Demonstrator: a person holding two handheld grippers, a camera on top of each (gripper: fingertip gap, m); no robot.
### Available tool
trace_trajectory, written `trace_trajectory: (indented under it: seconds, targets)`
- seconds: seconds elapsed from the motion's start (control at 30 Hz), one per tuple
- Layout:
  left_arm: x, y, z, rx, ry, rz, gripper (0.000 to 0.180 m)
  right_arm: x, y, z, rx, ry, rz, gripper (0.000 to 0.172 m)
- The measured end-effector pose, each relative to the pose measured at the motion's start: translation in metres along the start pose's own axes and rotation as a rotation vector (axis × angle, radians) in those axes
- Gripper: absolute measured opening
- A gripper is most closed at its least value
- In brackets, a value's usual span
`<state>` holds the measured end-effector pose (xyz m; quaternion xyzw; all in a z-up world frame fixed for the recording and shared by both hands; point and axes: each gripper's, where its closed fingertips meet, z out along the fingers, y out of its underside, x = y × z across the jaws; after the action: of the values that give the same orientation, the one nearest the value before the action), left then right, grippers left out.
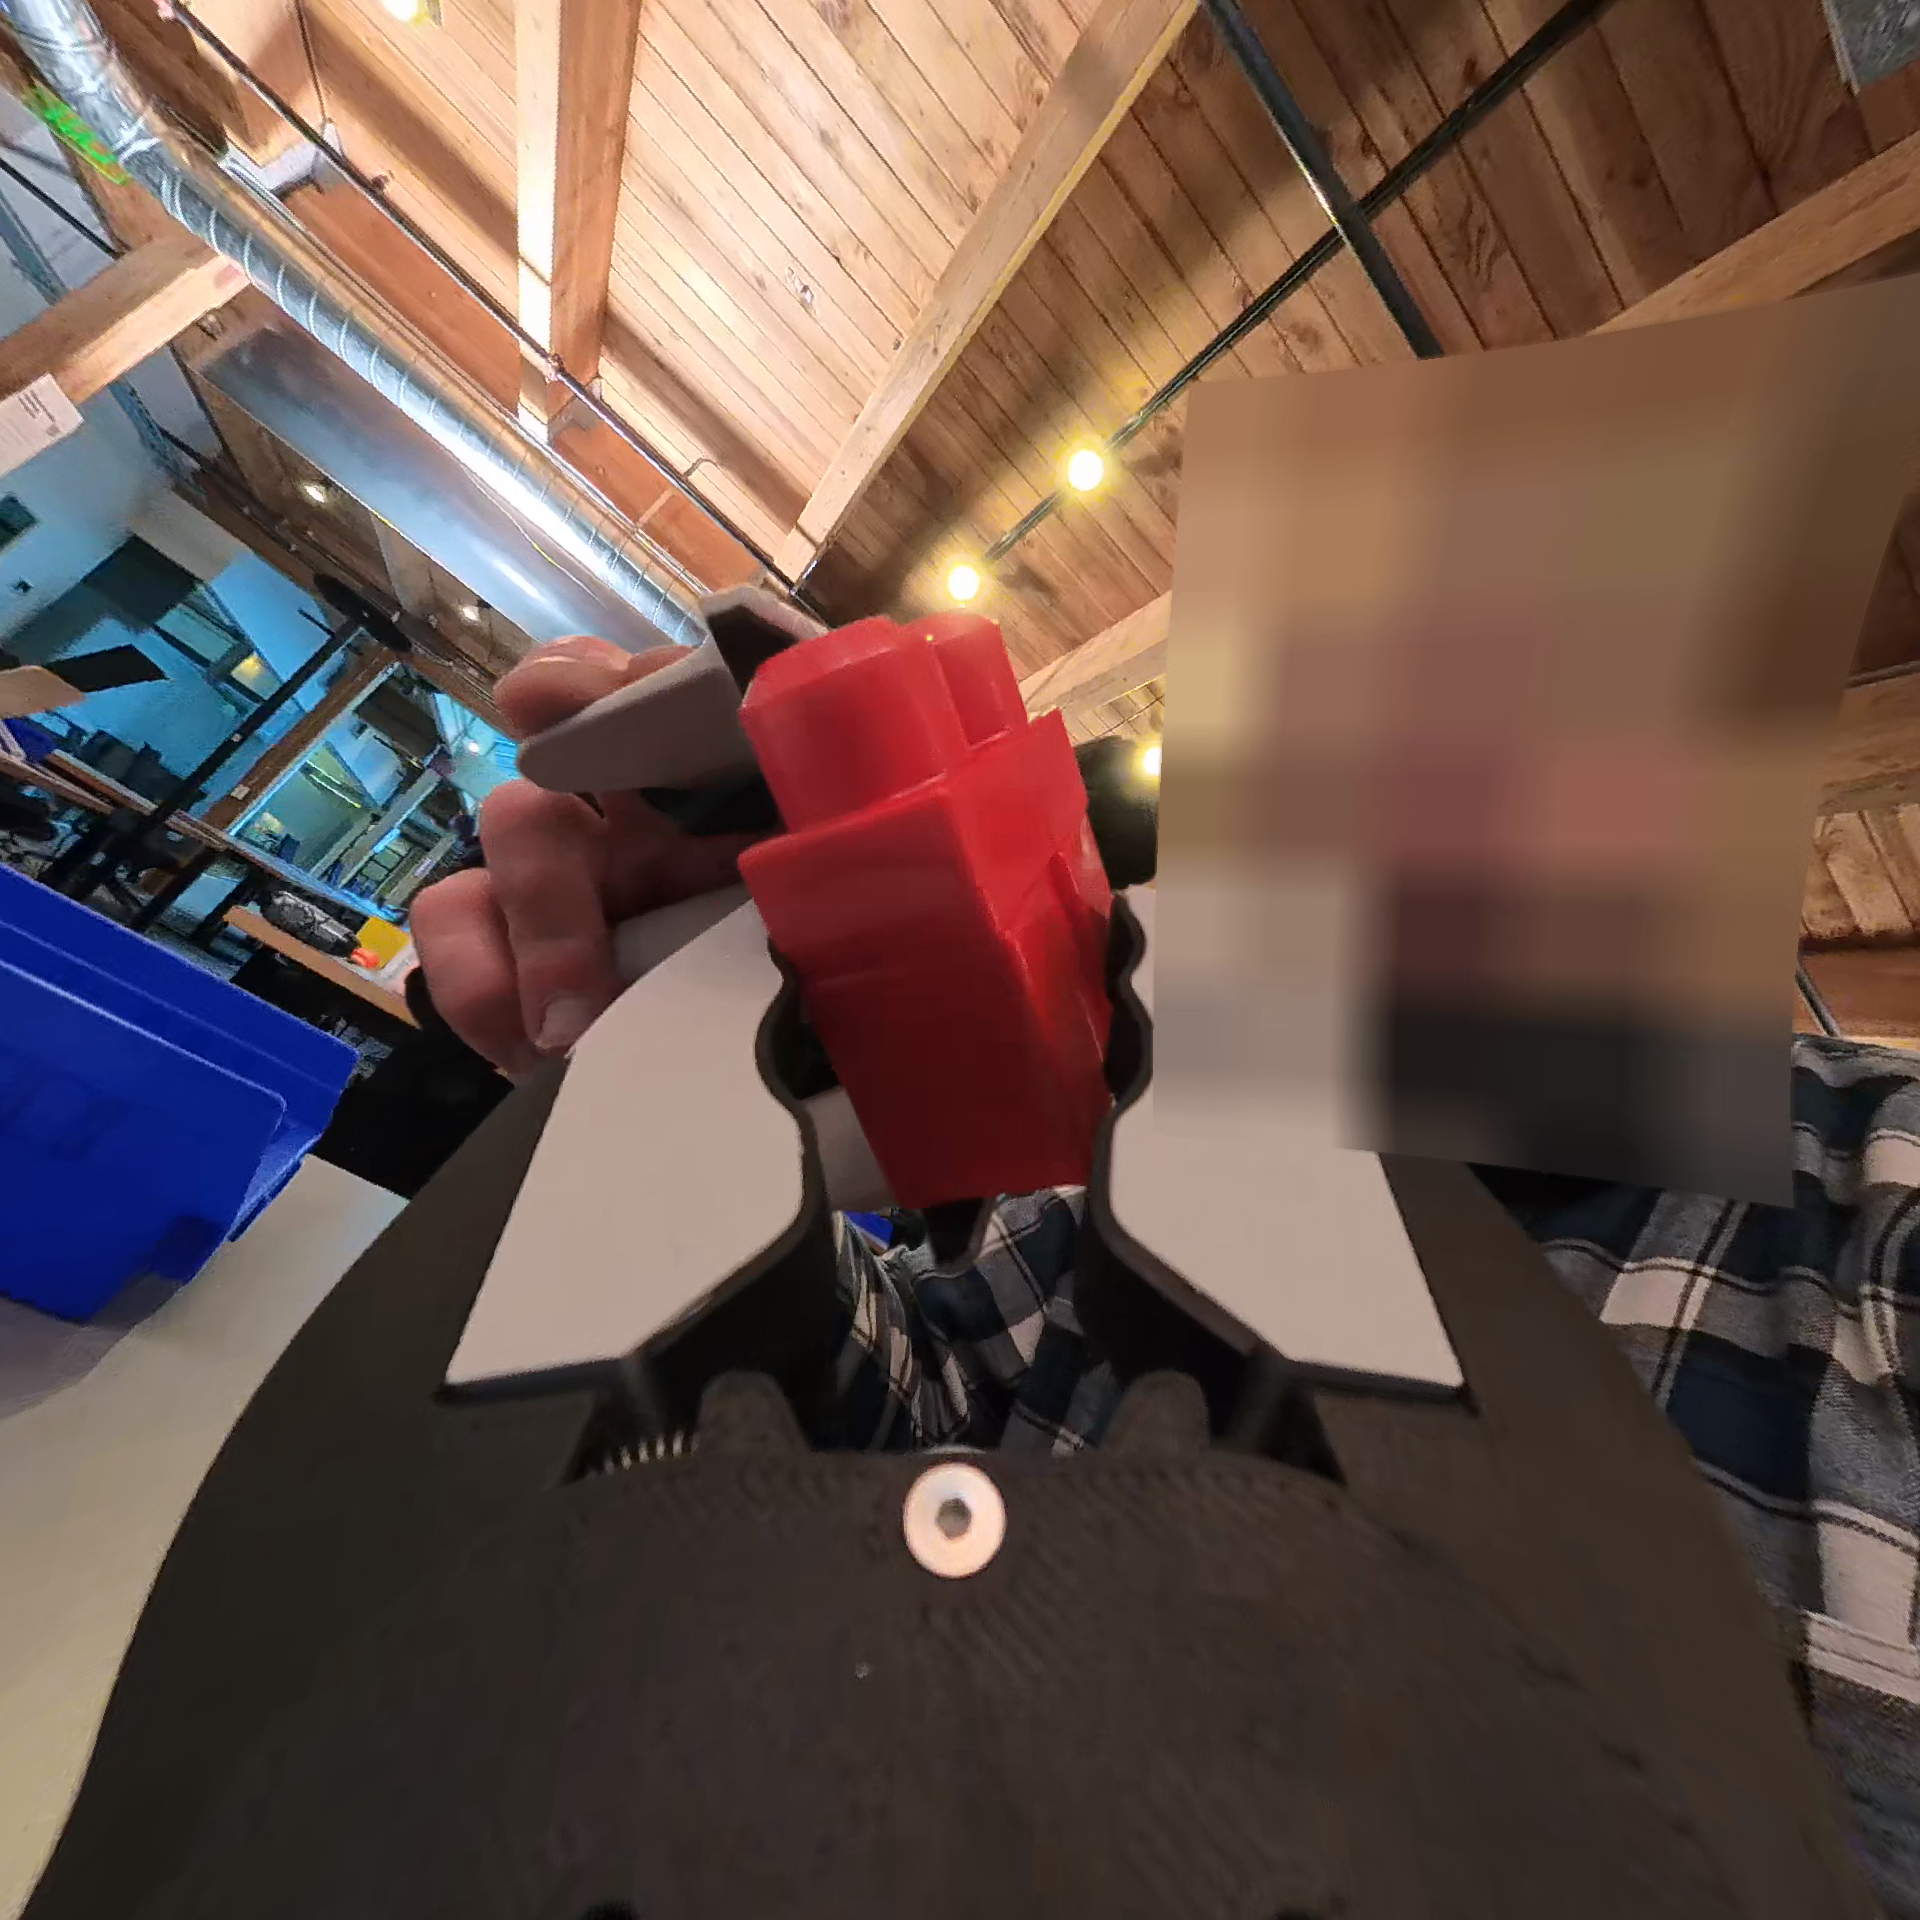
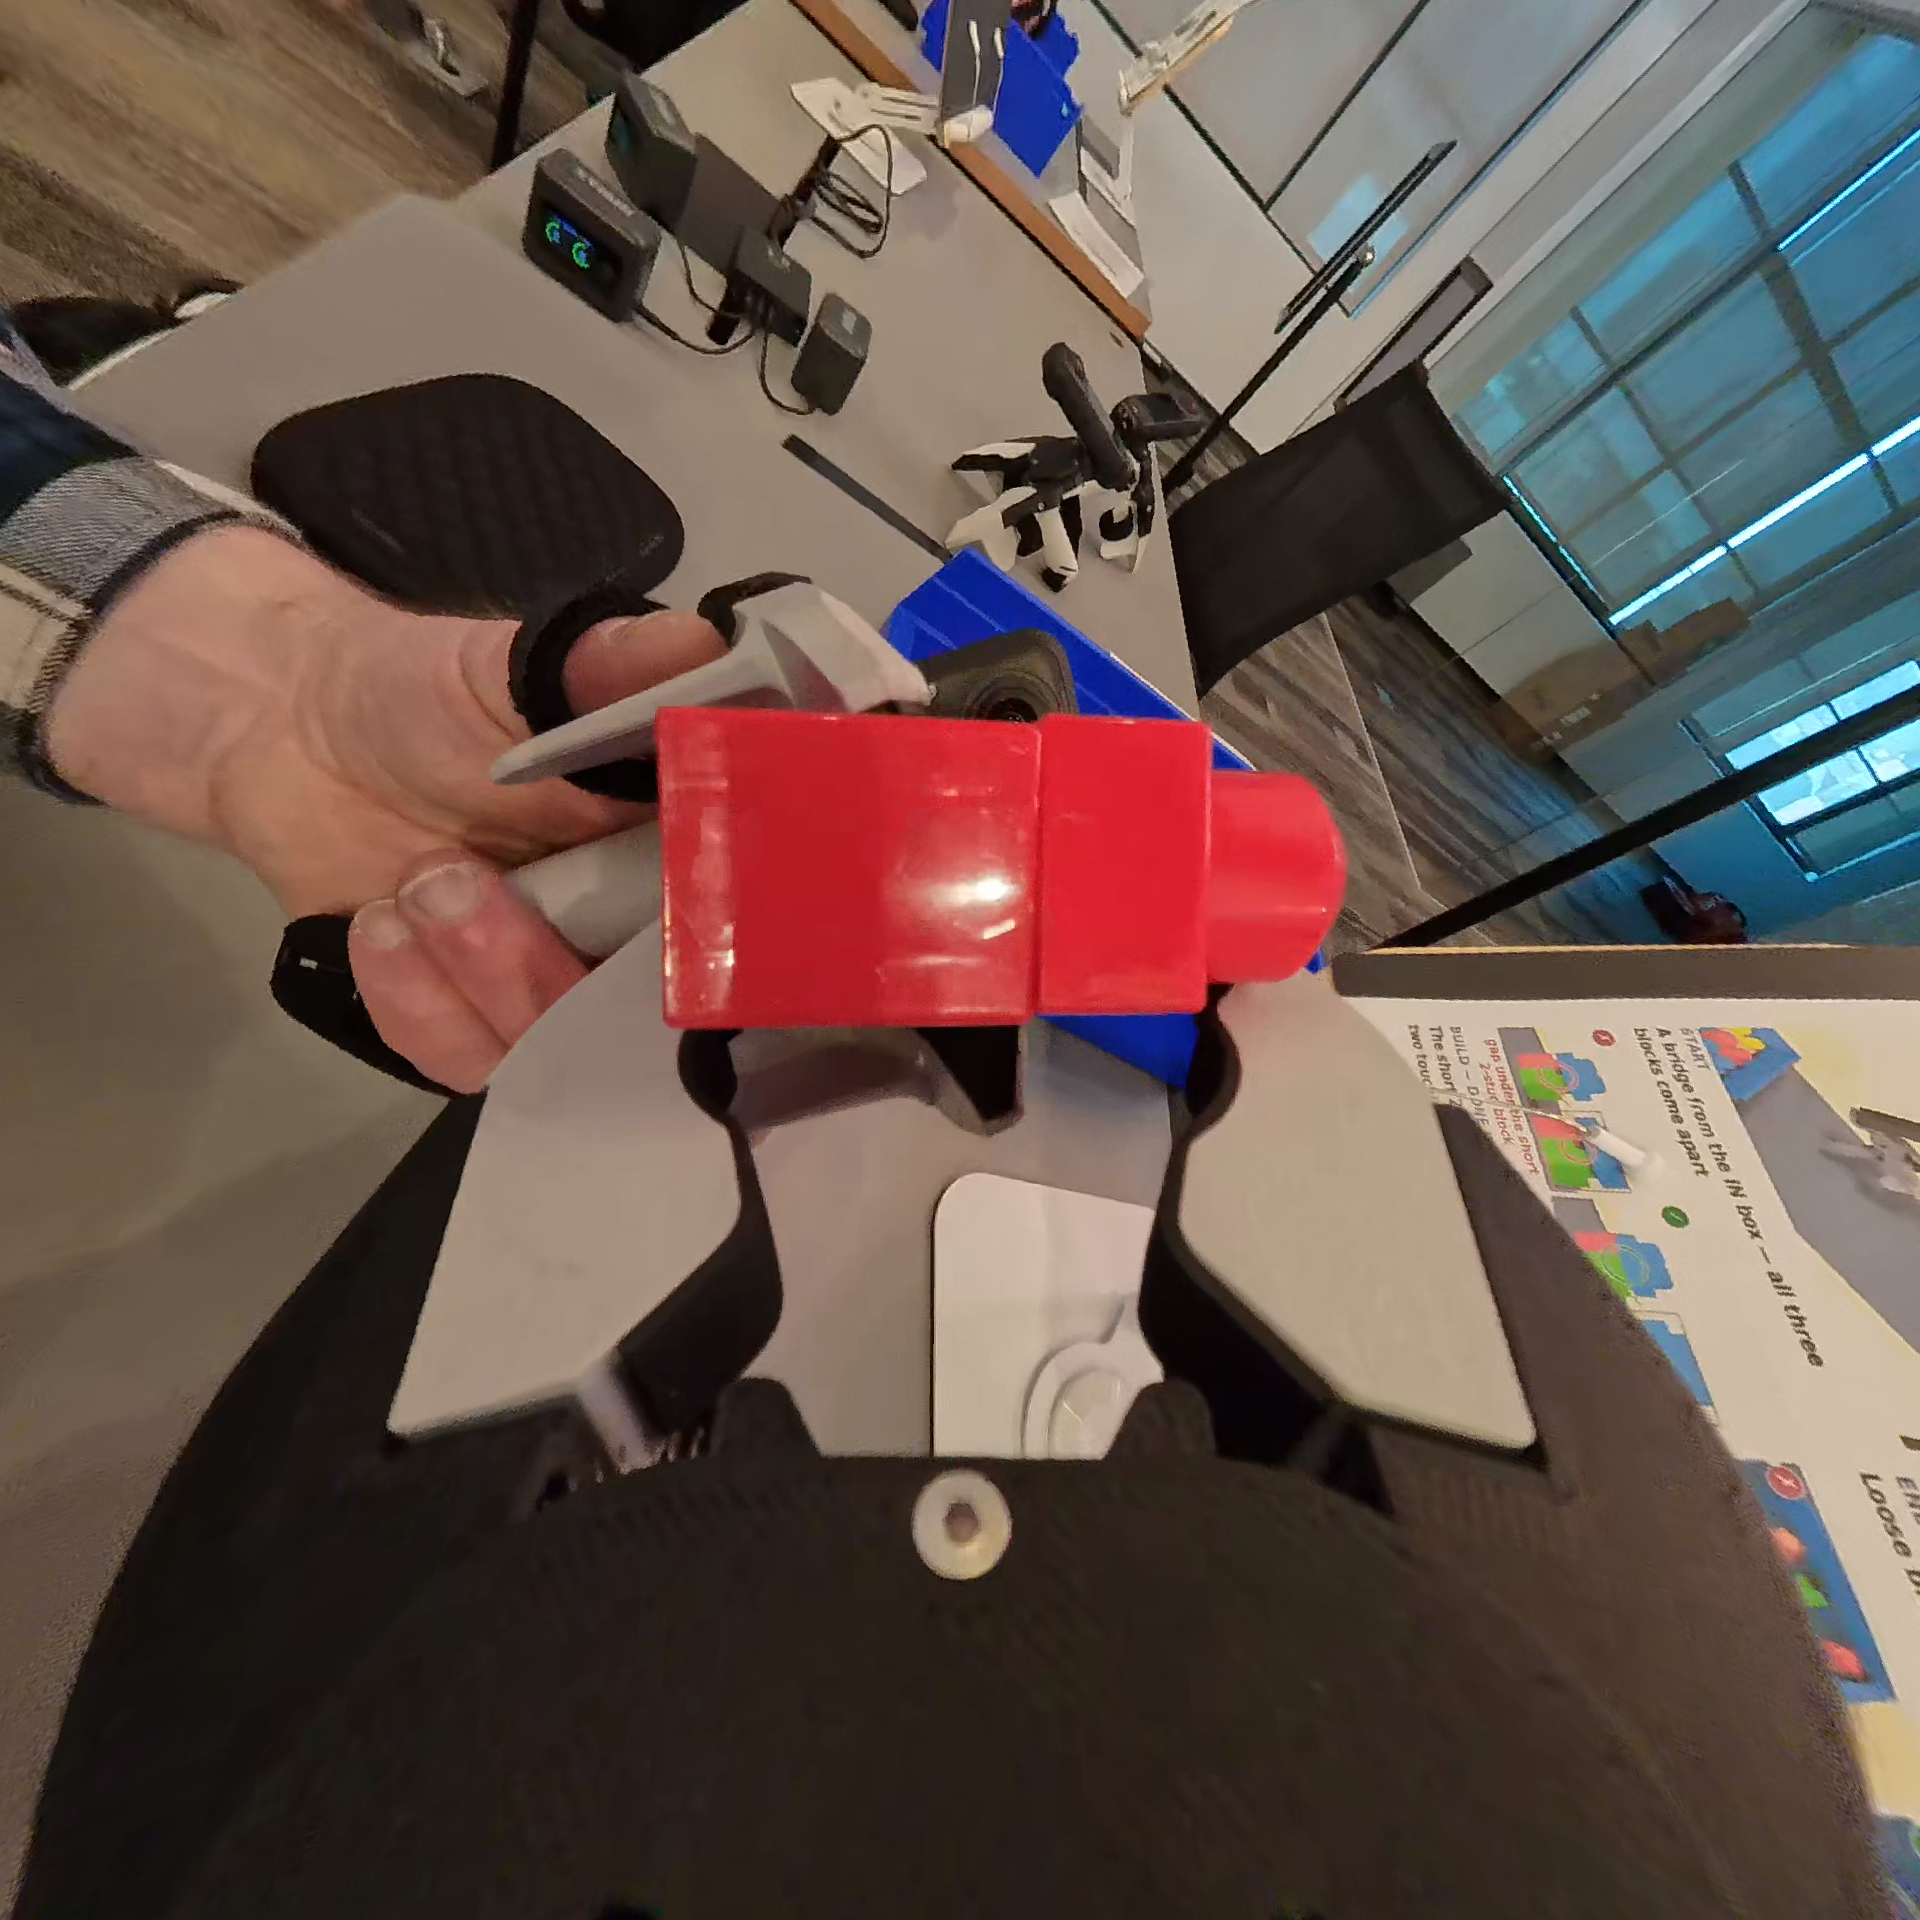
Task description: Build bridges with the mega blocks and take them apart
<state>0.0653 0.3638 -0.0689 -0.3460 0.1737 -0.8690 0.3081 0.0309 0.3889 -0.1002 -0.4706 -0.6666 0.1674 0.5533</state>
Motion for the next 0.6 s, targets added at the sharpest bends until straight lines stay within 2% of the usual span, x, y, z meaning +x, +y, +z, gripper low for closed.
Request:
trace_trajectory:
  seconds: [0.1,0.17,0.23,0.4,0.47,0.6]
  targets:
    - [0.001,0.001,0.000,-0.001,0.004,0.008,0.053,-0.001,-0.001,0.000,0.000,-0.002,-0.007,0.087]
    - [-0.002,-0.001,-0.002,0.009,-0.020,0.013,0.053,0.000,0.003,0.000,-0.023,0.002,-0.005,0.081]
    - [-0.006,-0.009,-0.008,0.056,-0.045,0.031,0.039,0.002,0.008,0.000,-0.047,0.016,-0.008,0.077]
    - [-0.015,-0.014,-0.016,0.078,-0.129,0.078,0.036,0.007,0.020,0.000,-0.119,0.059,-0.004,0.077]
    - [-0.018,-0.020,-0.022,0.105,-0.174,0.106,0.036,0.013,0.026,-0.005,-0.153,0.090,-0.007,0.079]
    - [-0.027,-0.020,-0.029,0.046,-0.289,0.130,0.035,0.028,0.029,-0.023,-0.199,0.166,-0.051,0.091]
